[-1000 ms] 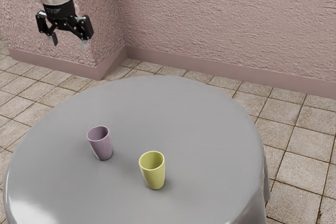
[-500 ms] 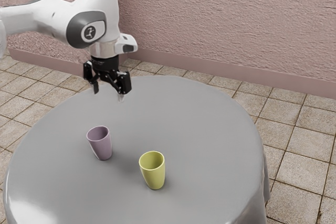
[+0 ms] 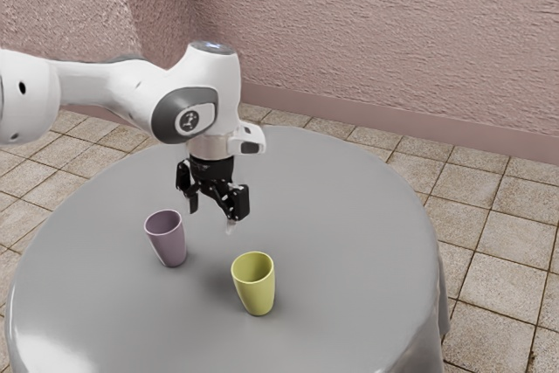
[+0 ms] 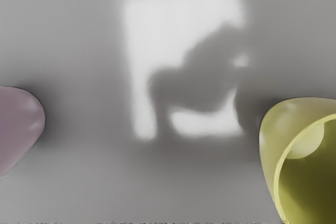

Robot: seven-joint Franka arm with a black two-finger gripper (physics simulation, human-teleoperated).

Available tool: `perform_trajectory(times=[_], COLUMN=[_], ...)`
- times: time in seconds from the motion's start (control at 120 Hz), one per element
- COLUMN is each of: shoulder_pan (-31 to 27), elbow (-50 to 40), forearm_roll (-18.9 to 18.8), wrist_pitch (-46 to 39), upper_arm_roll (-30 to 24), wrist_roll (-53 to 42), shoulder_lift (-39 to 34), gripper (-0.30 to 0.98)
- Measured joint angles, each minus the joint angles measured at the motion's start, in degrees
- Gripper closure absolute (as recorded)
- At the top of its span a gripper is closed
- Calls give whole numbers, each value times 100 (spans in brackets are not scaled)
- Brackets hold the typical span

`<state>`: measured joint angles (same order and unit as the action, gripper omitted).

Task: Place the right cup onto the left cup

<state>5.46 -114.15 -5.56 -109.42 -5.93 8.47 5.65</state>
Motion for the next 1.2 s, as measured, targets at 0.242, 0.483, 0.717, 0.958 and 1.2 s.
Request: perform_trajectory(times=[0.242,0.483,0.717,0.958,1.2], shoulder_pan=[11,10,10,13,15], elbow=[-106,-136,-226,-241,-233], forearm_roll=[45,102,185,268,248], wrist_pitch=[-175,-437,-673,-822,-892], upper_arm_roll=[-92,-170,-213,-252,-499], wrist_roll=[37,119,214,282,439], shoulder_lift=[195,509,711,854,886], gripper=[0,0,0,5,56])
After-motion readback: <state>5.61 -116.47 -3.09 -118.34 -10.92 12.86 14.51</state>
